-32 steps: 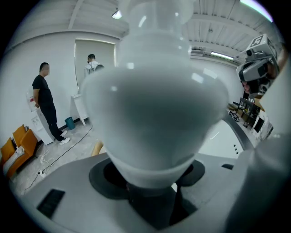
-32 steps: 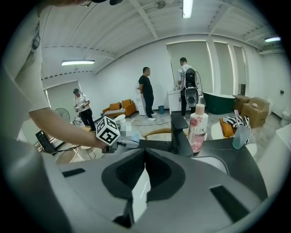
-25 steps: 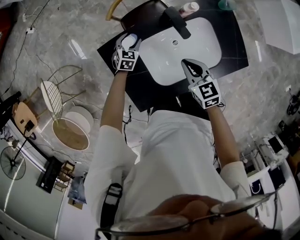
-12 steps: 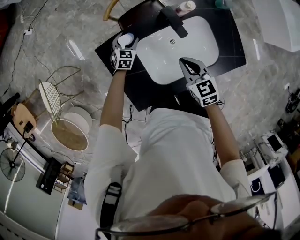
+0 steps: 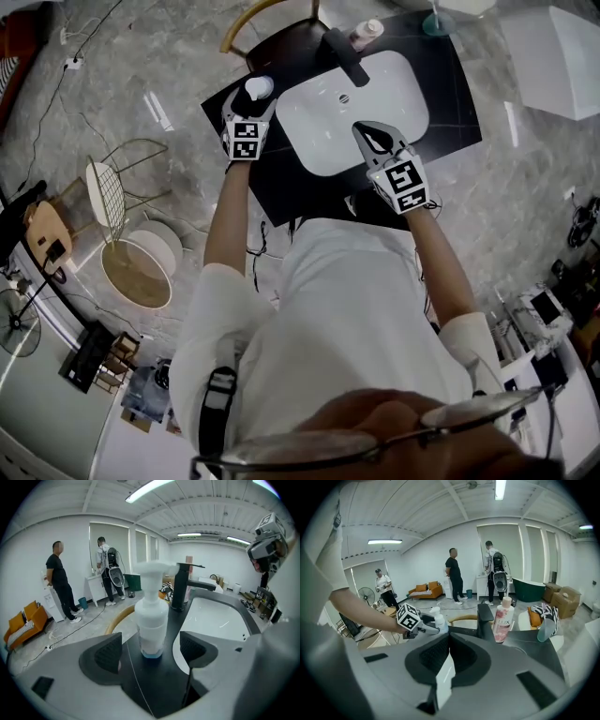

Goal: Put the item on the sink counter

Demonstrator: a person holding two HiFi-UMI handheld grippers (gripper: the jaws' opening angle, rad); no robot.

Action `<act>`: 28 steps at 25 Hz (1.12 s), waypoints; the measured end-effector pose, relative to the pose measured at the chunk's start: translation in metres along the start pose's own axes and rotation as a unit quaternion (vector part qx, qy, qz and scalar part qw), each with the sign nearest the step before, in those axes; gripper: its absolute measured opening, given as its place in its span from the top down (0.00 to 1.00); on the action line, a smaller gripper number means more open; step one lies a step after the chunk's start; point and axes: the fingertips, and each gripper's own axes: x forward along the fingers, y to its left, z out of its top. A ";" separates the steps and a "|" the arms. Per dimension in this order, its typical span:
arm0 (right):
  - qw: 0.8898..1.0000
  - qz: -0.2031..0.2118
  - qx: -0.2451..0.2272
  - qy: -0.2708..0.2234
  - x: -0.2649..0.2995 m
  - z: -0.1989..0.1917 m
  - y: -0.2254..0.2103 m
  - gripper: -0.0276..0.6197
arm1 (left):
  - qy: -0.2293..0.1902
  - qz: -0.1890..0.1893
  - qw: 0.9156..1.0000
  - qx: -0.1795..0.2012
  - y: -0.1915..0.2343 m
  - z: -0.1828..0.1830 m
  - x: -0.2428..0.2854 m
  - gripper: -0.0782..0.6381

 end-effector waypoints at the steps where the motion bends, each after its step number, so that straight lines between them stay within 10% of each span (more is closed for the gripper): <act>1: 1.000 0.003 -0.004 -0.003 -0.003 0.003 0.003 0.95 | -0.008 0.005 1.000 -0.001 -0.002 0.006 -0.011 0.37; 18: 0.994 0.080 -0.060 -0.052 -0.103 0.022 0.001 0.95 | -0.060 0.112 0.991 -0.044 -0.097 0.060 -0.170 0.37; 28: 0.987 0.139 -0.063 -0.057 -0.173 -0.006 -0.005 0.95 | -0.121 0.189 0.965 -0.133 -0.231 0.082 -0.256 0.52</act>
